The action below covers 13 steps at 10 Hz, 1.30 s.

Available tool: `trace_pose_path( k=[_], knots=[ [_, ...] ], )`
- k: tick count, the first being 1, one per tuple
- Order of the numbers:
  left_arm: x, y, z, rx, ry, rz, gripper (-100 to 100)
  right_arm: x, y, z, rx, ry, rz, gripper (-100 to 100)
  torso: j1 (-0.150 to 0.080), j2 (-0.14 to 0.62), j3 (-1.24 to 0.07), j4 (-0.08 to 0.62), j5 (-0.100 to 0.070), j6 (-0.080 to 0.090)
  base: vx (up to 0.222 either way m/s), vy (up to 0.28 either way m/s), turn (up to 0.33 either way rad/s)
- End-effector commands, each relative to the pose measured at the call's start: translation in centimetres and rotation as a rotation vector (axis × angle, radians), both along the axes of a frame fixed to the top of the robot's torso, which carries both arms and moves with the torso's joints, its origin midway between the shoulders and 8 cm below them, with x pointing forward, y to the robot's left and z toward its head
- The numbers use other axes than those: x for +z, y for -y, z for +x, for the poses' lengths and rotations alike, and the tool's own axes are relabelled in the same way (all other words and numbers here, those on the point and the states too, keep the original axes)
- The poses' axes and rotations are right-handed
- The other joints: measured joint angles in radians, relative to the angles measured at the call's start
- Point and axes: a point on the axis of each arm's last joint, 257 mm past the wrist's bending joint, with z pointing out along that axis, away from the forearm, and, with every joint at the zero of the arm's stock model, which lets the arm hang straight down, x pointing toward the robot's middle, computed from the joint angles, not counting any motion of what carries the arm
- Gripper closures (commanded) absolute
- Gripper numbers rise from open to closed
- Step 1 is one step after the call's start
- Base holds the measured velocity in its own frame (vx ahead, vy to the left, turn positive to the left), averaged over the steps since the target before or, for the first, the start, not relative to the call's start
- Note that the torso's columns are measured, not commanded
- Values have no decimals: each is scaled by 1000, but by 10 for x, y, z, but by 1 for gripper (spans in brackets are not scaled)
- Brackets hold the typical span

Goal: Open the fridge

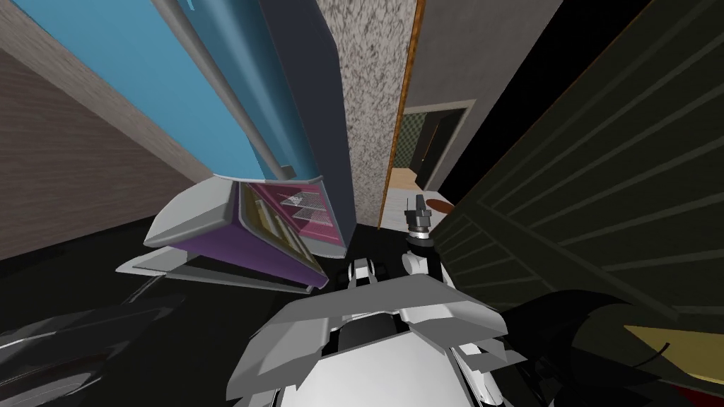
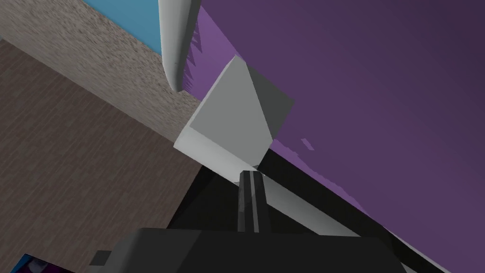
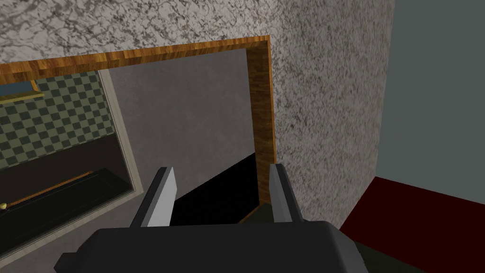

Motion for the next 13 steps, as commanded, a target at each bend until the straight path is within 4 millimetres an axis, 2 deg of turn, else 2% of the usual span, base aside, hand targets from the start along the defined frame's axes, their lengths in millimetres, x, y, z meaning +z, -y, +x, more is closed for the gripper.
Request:
trace_pose_path(
  k=[1,4,5,8,10,11,13],
  knots=[
    [6,-4,-11,-24,-18,22,100,0,0,0,0,0,0,0,4,5,2,1,0,4,-171,80,-299],
    [6,-3,-11,-26,-6,-4,100,0,0,0,0,0,0,0,-2,4,4,0,2,-3,-23,27,19],
    [12,-5,-16,-12,-13,-15,-100,0,0,0,0,0,0,0,-2,7,6,1,2,-2,76,-4,79],
    [23,-7,-25,17,-31,-28,-100,0,0,0,0,0,0,0,1,4,3,1,2,1,139,-34,108],
    [15,-8,-27,21,-39,-35,-100,0,0,0,0,0,0,0,4,6,3,1,1,4,17,-14,45],
    [14,-9,-28,24,-41,-35,100,0,0,0,0,0,0,0,4,7,5,1,3,3,-10,-14,20],
    [14,4,-19,-23,-44,-35,100,0,0,0,0,0,0,0,6,10,5,3,0,2,-108,148,-15]
  ],
)
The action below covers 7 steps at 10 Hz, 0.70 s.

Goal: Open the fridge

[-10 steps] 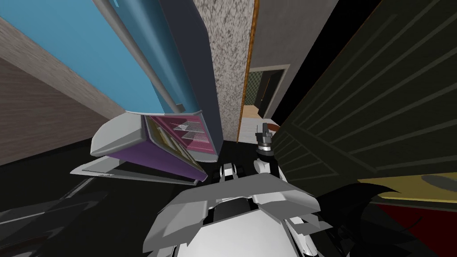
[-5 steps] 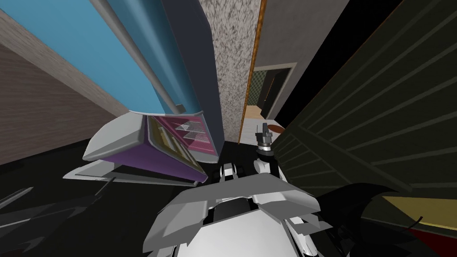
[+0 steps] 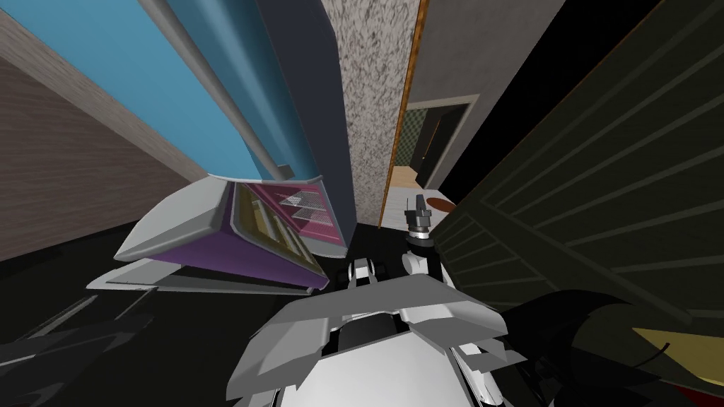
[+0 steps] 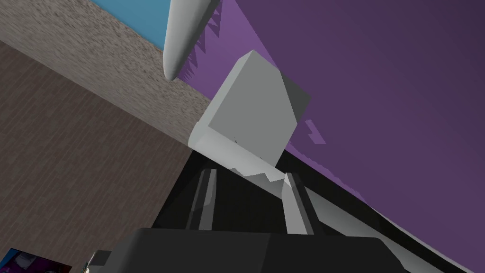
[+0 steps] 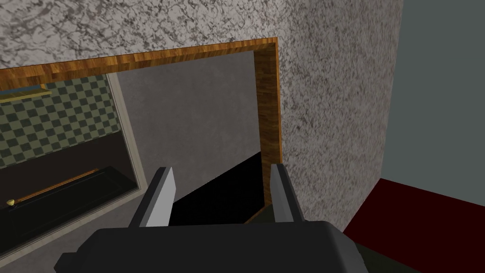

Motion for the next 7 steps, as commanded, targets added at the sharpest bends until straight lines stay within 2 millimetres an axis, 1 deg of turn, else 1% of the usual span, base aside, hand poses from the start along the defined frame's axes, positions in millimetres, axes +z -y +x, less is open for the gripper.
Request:
trace_pose_path(
  k=[1,2,3,5,6,7],
  knots=[
    [5,11,8,-39,7,7,100,0,0,0,0,0,0,0,7,1,0,1,0,2,-132,241,-57],
    [6,17,13,-64,8,8,100,0,0,0,0,0,0,0,2,-2,-1,-1,3,-1,-139,286,-62],
    [7,24,17,-88,8,9,100,0,0,0,0,0,0,0,-1,-1,1,-2,4,-3,-203,320,-52],
    [9,38,26,-136,10,9,100,0,0,0,0,0,0,0,-8,7,7,1,3,-4,-271,275,-57],
    [9,38,26,-136,10,9,100,0,0,0,0,0,0,0,-7,5,6,0,3,-4,-164,189,-2],
    [9,45,30,-161,10,9,100,0,0,0,0,0,0,0,-12,-2,2,-2,2,-4,-130,155,-25]
  ],
)
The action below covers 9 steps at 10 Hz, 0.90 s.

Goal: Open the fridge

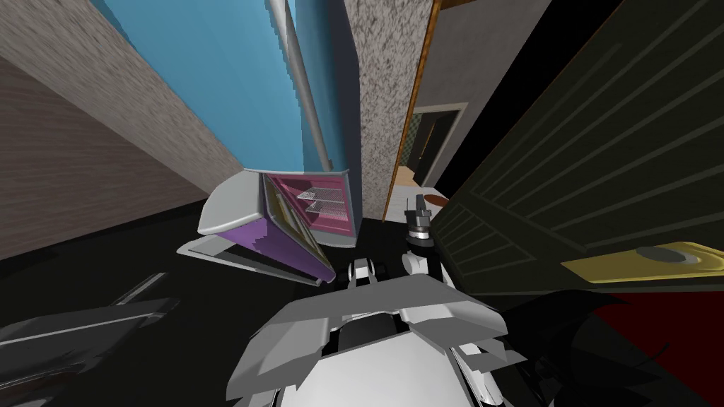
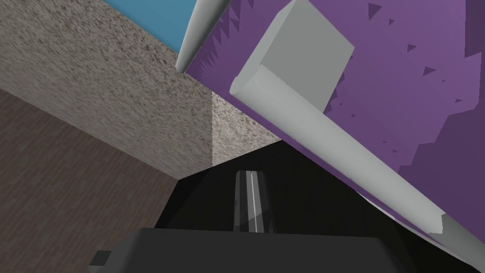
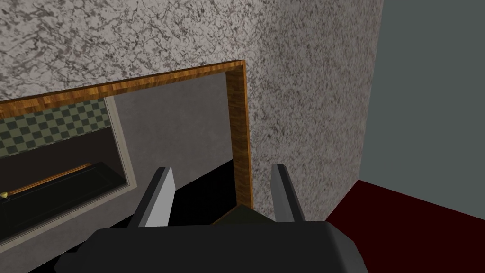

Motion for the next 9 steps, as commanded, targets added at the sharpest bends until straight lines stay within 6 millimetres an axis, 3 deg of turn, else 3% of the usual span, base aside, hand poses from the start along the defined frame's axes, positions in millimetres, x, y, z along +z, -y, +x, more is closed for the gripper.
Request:
trace_pose_path(
  k=[1,9],
  knots=[
    [1,8,4,-28,1,0,100,0,0,0,0,0,0,0,1,-2,-2,-1,0,0,-98,121,-11],
    [3,30,15,-101,2,-1,100,0,0,0,0,0,0,0,8,3,1,0,2,1,-64,120,-20]
  ],
)
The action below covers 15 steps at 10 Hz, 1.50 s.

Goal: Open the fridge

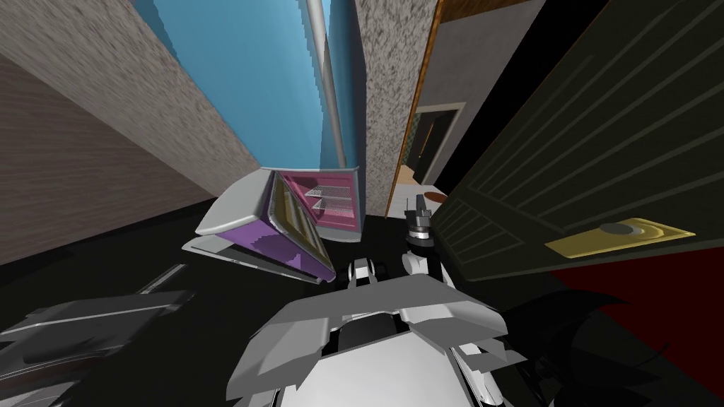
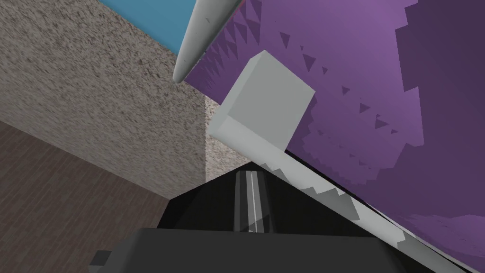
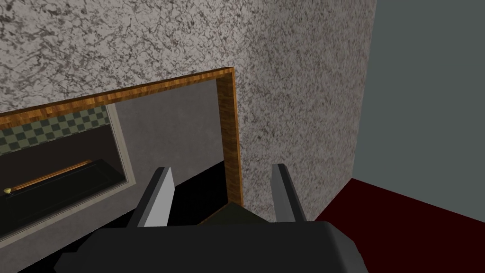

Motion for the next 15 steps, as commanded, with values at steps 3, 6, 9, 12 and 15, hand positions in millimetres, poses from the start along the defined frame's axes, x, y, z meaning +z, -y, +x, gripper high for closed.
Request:
trace_pose_path(
  k=[3,6,9,12,15],
  knots=[
    [1,-16,-7,41,-16,42,-100,0,0,0,0,0,0,0,-11,-3,-2,-1,-3,-1,65,-7,36],
    [4,-42,-20,113,-41,101,-100,0,0,0,0,0,1,0,-6,-4,-4,0,-4,5,127,-128,81],
    [7,-65,-33,180,-64,153,-100,0,0,0,0,0,0,0,-3,-13,-11,-1,-7,10,129,-101,69],
    [-4,-68,-39,196,-86,134,100,0,0,0,0,0,0,0,0,-7,-6,-1,-2,8,2,-25,52],
    [-4,-54,-29,146,-84,134,100,0,0,0,0,0,0,0,5,-1,-2,1,-1,4,-90,198,-40]
  ],
)
